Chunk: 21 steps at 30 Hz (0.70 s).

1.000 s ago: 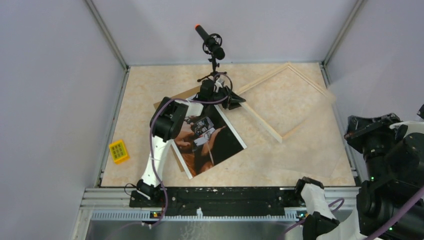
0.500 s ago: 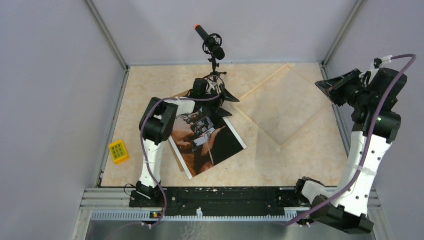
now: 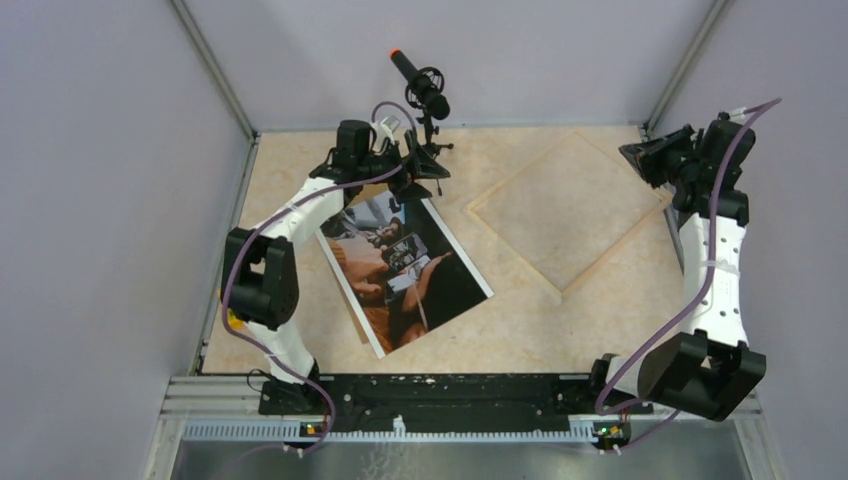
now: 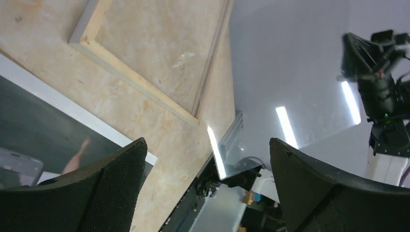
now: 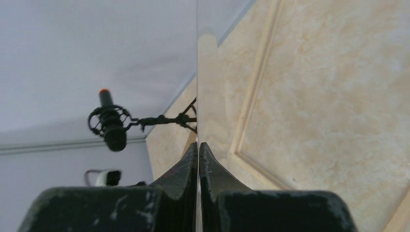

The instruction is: Put the photo into the frame

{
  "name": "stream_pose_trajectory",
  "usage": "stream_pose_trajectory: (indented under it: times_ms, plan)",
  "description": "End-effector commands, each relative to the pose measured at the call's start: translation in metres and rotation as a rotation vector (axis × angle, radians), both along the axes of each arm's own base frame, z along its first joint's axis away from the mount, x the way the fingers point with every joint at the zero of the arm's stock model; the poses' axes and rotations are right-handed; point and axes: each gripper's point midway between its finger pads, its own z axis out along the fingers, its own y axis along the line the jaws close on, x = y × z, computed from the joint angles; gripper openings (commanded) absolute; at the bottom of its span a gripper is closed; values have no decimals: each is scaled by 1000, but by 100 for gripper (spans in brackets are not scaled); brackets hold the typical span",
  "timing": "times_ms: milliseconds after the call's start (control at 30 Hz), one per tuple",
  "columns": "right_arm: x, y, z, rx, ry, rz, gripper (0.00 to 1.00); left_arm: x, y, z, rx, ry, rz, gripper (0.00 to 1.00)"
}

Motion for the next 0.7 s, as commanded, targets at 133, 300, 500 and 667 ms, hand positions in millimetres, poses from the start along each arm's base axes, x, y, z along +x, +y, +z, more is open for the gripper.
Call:
stream_pose_trajectory:
  times_ms: [133, 300, 500, 667]
  plan:
    - [-3, -63, -79, -3, 32, -334, 0, -15, -10, 36, 175, -320, -93, 98]
    - [-33, -38, -167, 94, 177, -282, 0, -30, -24, 21, 229, -344, -147, 99]
    - [-74, -18, -199, 49, 223, -215, 0, -43, -21, 7, 280, -376, -141, 98]
    - [-89, 10, -206, 20, 115, -56, 12, -45, -19, 7, 280, -380, -139, 98]
